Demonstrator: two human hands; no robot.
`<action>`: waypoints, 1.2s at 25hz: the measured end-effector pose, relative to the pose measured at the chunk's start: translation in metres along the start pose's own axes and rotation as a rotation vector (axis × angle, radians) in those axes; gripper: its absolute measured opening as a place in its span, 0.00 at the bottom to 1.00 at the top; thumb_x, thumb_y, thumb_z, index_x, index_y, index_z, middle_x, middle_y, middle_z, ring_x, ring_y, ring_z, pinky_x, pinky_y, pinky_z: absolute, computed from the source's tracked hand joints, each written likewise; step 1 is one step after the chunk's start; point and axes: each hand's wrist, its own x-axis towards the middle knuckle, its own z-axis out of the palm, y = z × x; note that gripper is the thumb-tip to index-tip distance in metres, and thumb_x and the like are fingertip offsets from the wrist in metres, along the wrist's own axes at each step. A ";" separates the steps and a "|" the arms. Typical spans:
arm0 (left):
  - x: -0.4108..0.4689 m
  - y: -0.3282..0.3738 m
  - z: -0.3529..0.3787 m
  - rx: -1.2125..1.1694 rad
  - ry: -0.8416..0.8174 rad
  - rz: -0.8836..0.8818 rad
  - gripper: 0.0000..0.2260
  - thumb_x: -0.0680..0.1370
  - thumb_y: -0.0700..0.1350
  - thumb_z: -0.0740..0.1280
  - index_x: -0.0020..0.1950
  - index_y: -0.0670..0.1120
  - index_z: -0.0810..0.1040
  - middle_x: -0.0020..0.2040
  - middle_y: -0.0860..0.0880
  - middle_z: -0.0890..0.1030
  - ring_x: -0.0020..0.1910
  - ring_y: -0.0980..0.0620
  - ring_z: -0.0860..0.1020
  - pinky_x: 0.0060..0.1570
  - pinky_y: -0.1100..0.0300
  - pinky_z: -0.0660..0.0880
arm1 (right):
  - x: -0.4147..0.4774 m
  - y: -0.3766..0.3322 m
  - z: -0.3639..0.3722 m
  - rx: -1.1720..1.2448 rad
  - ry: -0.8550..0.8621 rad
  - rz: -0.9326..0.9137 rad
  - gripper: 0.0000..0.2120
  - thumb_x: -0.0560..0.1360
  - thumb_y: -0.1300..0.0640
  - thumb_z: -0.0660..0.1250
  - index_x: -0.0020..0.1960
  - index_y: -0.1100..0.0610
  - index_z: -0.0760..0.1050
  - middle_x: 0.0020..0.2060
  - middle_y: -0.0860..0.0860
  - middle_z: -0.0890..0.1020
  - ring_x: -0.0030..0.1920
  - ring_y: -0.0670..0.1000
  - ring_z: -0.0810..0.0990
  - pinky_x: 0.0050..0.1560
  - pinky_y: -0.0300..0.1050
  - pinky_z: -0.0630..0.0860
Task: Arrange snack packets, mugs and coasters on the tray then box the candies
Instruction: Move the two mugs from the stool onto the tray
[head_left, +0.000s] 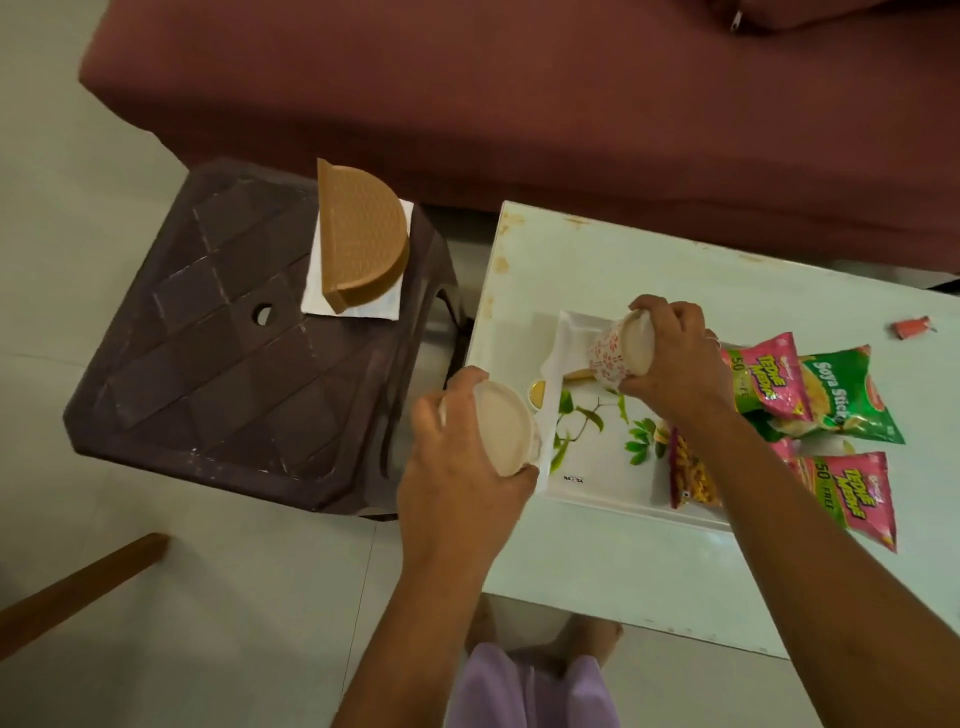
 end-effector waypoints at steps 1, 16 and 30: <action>-0.002 0.001 0.006 0.005 -0.018 0.005 0.38 0.63 0.52 0.77 0.66 0.58 0.59 0.62 0.52 0.65 0.56 0.48 0.74 0.46 0.57 0.74 | 0.004 0.005 0.003 -0.011 -0.011 -0.003 0.39 0.61 0.58 0.77 0.65 0.44 0.60 0.62 0.55 0.66 0.58 0.63 0.72 0.47 0.57 0.76; -0.004 0.014 0.050 0.065 -0.062 -0.047 0.38 0.65 0.54 0.76 0.67 0.57 0.58 0.64 0.50 0.66 0.58 0.50 0.71 0.49 0.57 0.75 | 0.007 0.042 0.009 -0.126 -0.112 0.063 0.40 0.61 0.45 0.78 0.65 0.44 0.58 0.60 0.55 0.67 0.54 0.64 0.77 0.40 0.54 0.77; -0.009 0.050 0.110 0.065 -0.118 -0.118 0.39 0.65 0.55 0.76 0.68 0.55 0.56 0.64 0.48 0.65 0.58 0.47 0.73 0.51 0.54 0.77 | -0.021 0.074 -0.008 0.138 -0.018 -0.010 0.45 0.66 0.49 0.75 0.74 0.46 0.52 0.68 0.56 0.62 0.65 0.61 0.69 0.58 0.58 0.74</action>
